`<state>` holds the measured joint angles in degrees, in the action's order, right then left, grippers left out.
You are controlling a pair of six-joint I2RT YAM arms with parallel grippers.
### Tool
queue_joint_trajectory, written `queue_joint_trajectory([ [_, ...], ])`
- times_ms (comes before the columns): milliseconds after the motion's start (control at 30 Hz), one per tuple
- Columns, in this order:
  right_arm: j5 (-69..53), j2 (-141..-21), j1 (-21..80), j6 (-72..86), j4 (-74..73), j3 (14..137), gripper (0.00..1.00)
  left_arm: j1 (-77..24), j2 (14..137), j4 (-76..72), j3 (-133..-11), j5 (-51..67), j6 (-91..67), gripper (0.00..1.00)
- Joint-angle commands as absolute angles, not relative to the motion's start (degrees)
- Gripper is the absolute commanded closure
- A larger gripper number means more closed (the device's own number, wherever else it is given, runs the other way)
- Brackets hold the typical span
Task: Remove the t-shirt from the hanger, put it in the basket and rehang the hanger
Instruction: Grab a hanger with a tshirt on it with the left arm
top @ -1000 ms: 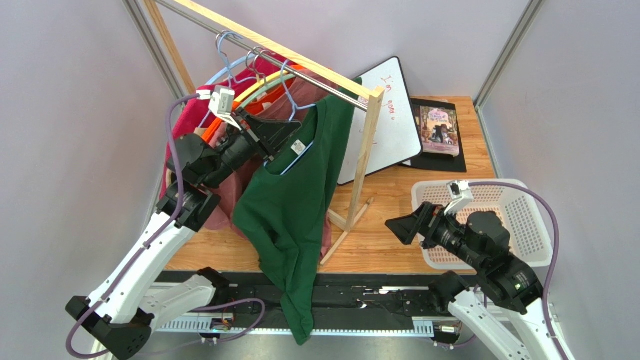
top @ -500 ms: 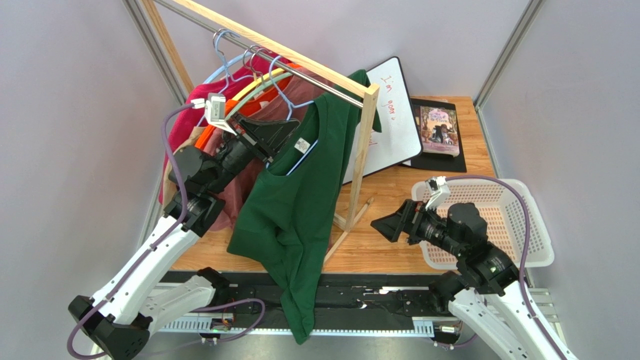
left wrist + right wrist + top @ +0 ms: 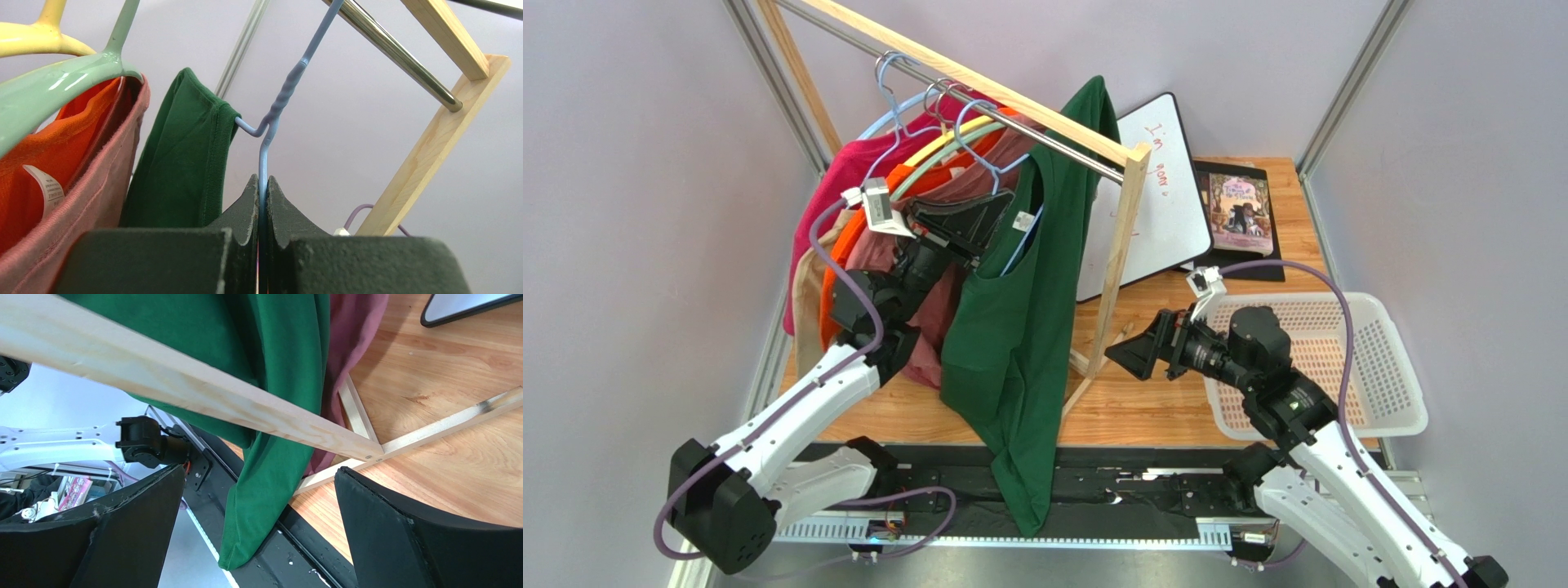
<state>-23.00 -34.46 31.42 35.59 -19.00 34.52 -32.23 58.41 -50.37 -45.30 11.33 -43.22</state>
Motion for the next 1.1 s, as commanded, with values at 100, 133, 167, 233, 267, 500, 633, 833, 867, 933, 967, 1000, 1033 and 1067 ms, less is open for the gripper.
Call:
queue_joint_trajectory([
  [100,-21.0,-35.0,31.6,33.9,-14.6,35.7,0.0,-32.4,59.6,-79.0,-42.9,11.6,-42.5,1.0],
  [133,-20.5,-35.3,31.7,34.0,-14.8,35.8,0.0,-32.4,59.9,-79.7,-43.0,11.7,-43.0,1.0],
  [167,-20.5,-35.3,31.7,33.9,-14.9,35.9,0.0,-32.4,60.3,-80.3,-43.4,11.6,-43.2,1.0],
  [233,-20.5,-35.8,31.8,33.8,-15.0,36.1,0.0,-32.4,60.5,-80.9,-44.1,11.6,-43.7,1.0],
  [267,-20.4,-35.9,31.7,33.8,-14.9,36.1,0.0,-32.4,60.5,-81.0,-44.6,11.8,-43.6,1.0],
  [500,-18.8,-35.2,31.7,34.1,-16.5,36.3,0.0,-32.3,58.0,-80.5,-44.0,12.0,-44.4,1.0],
  [633,-16.9,-34.2,31.8,33.4,-19.7,37.4,0.0,-32.4,47.9,-59.9,-43.1,13.5,-42.9,1.0],
  [833,-8.1,-32.5,31.6,32.8,-22.2,38.1,0.0,-32.4,36.9,-37.2,-39.6,12.4,-40.1,1.0],
  [867,-6.0,-32.7,31.6,33.4,-23.3,38.5,0.0,-32.3,37.2,-34.9,-39.8,15.0,-40.2,1.0],
  [933,1.8,-33.7,31.4,36.0,-24.6,40.2,0.0,-32.3,38.7,-33.1,-40.3,16.7,-41.4,1.0],
  [967,3.3,-34.1,31.0,36.6,-25.6,40.9,0.0,-32.4,39.3,-31.1,-40.3,17.2,-41.7,1.0],
  [1000,4.8,-34.6,30.7,36.9,-25.7,41.5,0.01,-32.4,39.8,-30.2,-40.4,17.4,-41.9,1.0],
  [1033,5.0,-35.6,29.5,37.3,-25.7,42.7,0.02,-32.4,41.0,-29.1,-41.1,17.6,-42.1,1.0],
  [1067,4.7,-36.5,28.7,37.4,-25.6,43.3,0.03,-32.5,41.8,-28.4,-41.2,18.4,-42.4,1.0],
])
